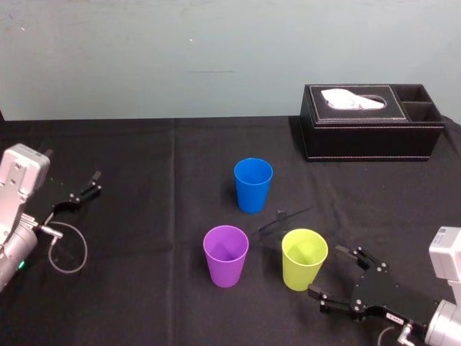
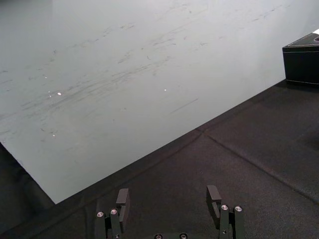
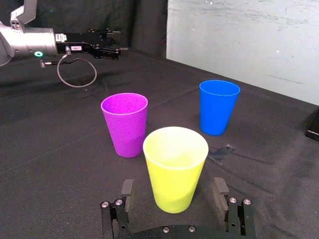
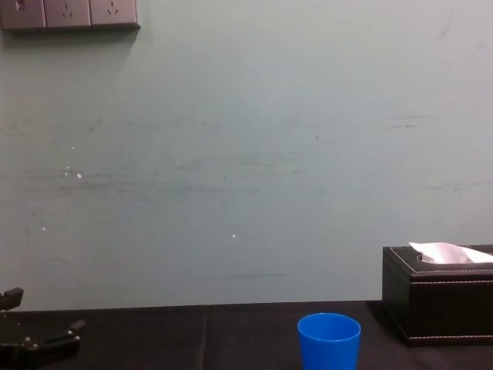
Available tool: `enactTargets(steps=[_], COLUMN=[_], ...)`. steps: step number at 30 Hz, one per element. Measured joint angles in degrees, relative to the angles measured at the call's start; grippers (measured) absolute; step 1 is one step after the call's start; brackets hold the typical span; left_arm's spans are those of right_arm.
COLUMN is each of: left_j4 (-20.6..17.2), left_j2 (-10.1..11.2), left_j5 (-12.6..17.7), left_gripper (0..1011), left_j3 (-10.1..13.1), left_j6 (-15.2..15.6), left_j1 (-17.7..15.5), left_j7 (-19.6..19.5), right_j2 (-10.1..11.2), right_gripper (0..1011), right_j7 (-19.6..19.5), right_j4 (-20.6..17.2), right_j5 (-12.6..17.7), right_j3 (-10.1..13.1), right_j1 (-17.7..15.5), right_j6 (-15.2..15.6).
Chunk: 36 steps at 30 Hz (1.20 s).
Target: Stack the three plastic cups sequentially using one hand.
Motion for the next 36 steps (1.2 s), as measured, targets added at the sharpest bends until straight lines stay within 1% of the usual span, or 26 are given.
enactTargets(steps=[16,36], left_j4=[0.0,0.0], left_j2=[0.0,0.0], left_j5=[0.0,0.0], left_gripper=[1010,1010], left_j3=[0.0,0.0], left_j6=[0.0,0.0], left_j1=[0.0,0.0], left_j7=[0.0,0.0], right_j2=[-1.2,-3.5], right_gripper=[1003,1003], right_j7=[-0.1,-0.1], right_j4=[1.3,3.5], right_j5=[-2.3,-2.8], right_j3=[-1.6,-3.6], right_j1=[2.2,6.4], right_j6=[0.4,1.9])
